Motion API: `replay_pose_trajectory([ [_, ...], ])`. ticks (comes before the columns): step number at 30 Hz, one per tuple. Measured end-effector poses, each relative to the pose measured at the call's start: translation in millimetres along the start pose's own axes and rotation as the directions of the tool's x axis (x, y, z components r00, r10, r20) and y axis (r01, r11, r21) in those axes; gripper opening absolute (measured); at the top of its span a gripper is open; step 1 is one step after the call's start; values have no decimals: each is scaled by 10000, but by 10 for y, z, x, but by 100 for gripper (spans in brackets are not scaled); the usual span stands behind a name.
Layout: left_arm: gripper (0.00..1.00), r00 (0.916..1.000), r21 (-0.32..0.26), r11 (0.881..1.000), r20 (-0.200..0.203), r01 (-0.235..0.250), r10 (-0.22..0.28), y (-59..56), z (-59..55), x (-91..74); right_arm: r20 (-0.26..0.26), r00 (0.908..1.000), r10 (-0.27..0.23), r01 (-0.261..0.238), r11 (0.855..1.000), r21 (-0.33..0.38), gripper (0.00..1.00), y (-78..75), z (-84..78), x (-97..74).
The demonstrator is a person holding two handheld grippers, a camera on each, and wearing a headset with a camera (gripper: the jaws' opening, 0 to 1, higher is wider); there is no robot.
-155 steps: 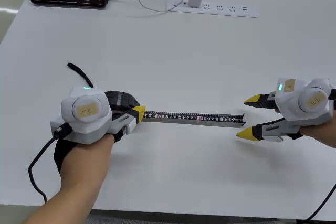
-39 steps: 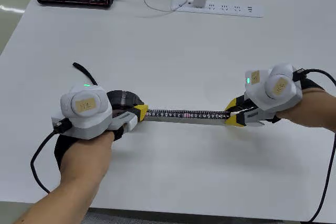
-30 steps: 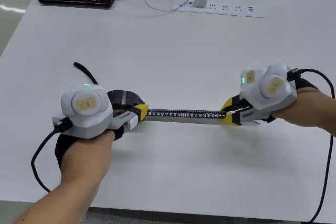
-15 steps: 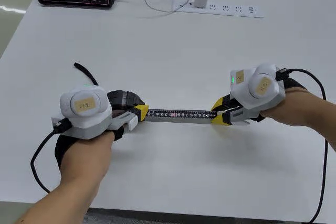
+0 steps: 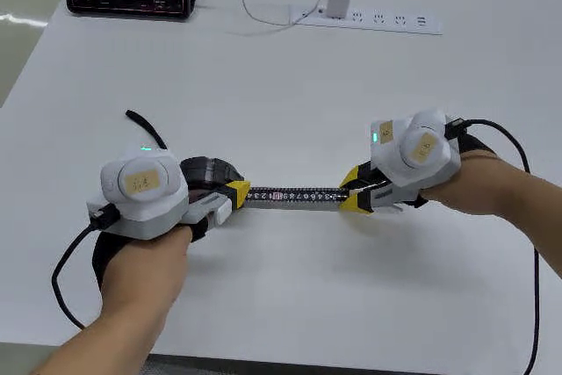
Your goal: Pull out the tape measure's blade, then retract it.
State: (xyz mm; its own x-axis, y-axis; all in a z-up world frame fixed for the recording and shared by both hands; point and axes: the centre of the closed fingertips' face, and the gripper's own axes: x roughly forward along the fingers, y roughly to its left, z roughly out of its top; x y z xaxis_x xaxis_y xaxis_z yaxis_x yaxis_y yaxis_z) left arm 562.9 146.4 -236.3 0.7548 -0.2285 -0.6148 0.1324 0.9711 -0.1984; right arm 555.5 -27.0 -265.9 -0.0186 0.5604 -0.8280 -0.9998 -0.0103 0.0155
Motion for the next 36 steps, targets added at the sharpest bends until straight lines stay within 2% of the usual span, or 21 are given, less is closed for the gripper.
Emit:
replay_pose_trajectory([
  [18, 58, 10000, -115, 9999, 13, 88, -88, -1, 3, -10, 248, 9996, 140, -138, 9999, -99, 10, -13, 180, 146],
  [36, 58, 9998, -234, 9995, 51, 192, -191, 12, 2, -8, 516, 9980, 366, -356, 9992, -190, 10, 25, 458, 304],
])
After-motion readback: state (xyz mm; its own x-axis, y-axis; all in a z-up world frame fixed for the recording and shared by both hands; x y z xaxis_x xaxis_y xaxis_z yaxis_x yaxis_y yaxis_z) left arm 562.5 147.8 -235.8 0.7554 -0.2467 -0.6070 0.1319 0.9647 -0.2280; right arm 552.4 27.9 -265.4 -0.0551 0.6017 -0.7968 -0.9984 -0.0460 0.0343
